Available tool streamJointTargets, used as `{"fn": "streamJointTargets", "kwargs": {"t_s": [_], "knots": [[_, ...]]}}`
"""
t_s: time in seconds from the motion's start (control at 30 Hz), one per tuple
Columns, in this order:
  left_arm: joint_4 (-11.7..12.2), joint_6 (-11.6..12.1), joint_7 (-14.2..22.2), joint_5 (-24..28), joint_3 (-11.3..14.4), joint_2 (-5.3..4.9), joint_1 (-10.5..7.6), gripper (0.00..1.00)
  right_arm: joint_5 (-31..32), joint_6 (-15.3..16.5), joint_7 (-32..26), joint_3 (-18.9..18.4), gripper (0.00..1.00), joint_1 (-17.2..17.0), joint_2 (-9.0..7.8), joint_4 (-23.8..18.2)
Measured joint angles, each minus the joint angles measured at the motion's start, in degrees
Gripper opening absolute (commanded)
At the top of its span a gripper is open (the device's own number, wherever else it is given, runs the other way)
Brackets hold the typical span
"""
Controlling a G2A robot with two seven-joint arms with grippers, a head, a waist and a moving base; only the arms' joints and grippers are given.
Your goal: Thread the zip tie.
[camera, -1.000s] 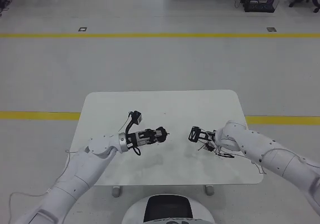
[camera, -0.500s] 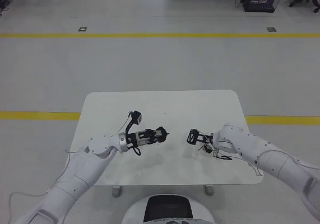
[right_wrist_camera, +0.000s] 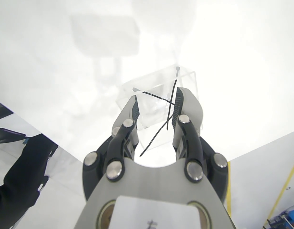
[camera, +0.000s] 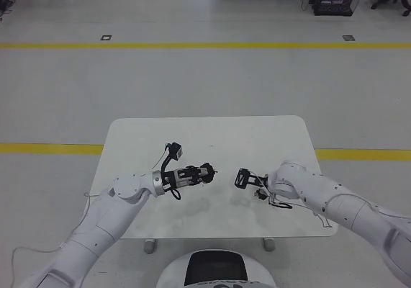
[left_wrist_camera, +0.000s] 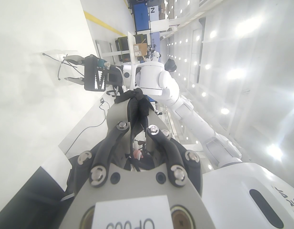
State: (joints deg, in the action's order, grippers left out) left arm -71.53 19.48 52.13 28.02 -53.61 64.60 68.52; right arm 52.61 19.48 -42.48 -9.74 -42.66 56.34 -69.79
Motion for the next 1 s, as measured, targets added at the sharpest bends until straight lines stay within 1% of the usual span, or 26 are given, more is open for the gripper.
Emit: {"fn": "streamJointTargets", "kwargs": {"t_s": [0.37, 0.47, 0.57, 0.73, 0.8, 1.0], "knots": [[0.0, 0.0, 0.0, 0.0, 0.0, 0.00, 0.00, 0.00, -2.9, 0.0, 0.6, 0.0, 0.39, 0.6, 1.49, 1.8], [0.0, 0.0, 0.0, 0.0, 0.0, 0.00, 0.00, 0.00, -3.2, 0.0, 1.1, 0.0, 0.38, 0.6, 1.81, 1.8], [0.0, 0.0, 0.0, 0.0, 0.0, 0.00, 0.00, 0.00, -2.2, 0.0, 0.1, 0.0, 0.36, 0.5, 2.10, 2.0], [0.0, 0.0, 0.0, 0.0, 0.0, 0.00, 0.00, 0.00, -0.8, 0.0, 0.2, 0.0, 0.31, 0.4, 2.31, 3.9], [0.0, 0.0, 0.0, 0.0, 0.0, 0.00, 0.00, 0.00, -0.6, 0.0, 0.5, 0.0, 0.27, 0.3, 2.37, 4.4], [0.0, 0.0, 0.0, 0.0, 0.0, 0.00, 0.00, 0.00, 0.1, 0.0, 1.1, 0.0, 0.28, -0.3, 2.51, 4.6]]}}
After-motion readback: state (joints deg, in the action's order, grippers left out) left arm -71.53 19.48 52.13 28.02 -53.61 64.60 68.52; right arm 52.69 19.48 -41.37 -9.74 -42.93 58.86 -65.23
